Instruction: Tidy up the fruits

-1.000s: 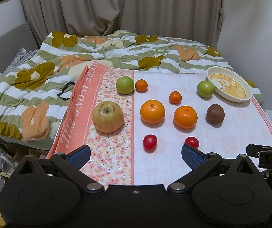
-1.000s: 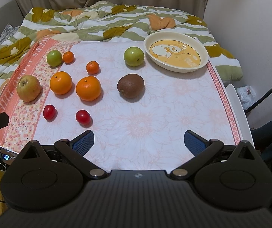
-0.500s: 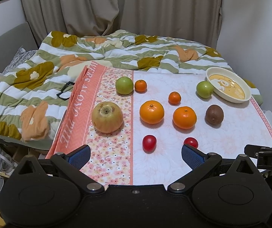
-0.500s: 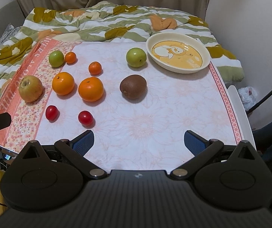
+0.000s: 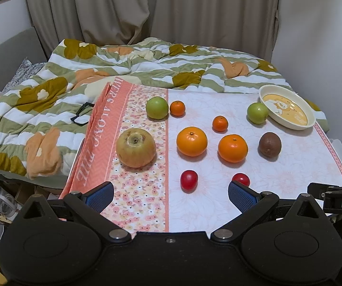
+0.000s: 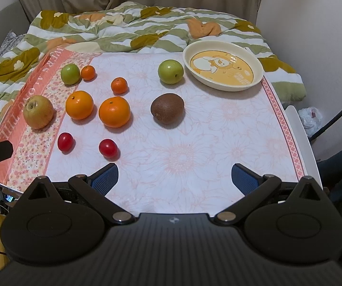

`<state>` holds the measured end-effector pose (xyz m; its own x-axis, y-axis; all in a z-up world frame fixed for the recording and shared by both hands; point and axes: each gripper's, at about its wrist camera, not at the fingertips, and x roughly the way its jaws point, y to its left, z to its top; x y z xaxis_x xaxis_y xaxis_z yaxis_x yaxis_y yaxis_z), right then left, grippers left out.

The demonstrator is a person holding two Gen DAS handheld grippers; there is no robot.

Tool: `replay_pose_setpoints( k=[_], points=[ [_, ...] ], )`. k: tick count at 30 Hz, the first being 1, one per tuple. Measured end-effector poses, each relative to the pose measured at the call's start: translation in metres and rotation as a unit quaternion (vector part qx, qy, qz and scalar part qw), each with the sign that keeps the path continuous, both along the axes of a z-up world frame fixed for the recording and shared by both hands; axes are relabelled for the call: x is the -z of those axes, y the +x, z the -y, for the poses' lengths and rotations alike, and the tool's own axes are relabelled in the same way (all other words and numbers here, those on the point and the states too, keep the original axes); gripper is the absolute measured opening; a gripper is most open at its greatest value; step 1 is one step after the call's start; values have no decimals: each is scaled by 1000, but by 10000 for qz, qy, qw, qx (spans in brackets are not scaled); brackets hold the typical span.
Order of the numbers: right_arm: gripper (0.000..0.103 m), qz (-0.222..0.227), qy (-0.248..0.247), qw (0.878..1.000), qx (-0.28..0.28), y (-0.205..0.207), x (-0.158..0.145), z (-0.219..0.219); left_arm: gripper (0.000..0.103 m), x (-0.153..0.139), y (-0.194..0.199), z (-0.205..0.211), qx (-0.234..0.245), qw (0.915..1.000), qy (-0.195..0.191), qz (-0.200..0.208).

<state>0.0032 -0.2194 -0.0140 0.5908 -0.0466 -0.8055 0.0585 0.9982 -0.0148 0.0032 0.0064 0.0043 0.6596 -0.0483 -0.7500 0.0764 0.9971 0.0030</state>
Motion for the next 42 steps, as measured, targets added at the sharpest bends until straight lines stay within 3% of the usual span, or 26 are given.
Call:
replay_pose_setpoints(
  k=[42],
  points=[
    [103,112,49,9999,96,-4,-6,-4,103,-4,3,-5,106,9999,-111,74]
  ],
)
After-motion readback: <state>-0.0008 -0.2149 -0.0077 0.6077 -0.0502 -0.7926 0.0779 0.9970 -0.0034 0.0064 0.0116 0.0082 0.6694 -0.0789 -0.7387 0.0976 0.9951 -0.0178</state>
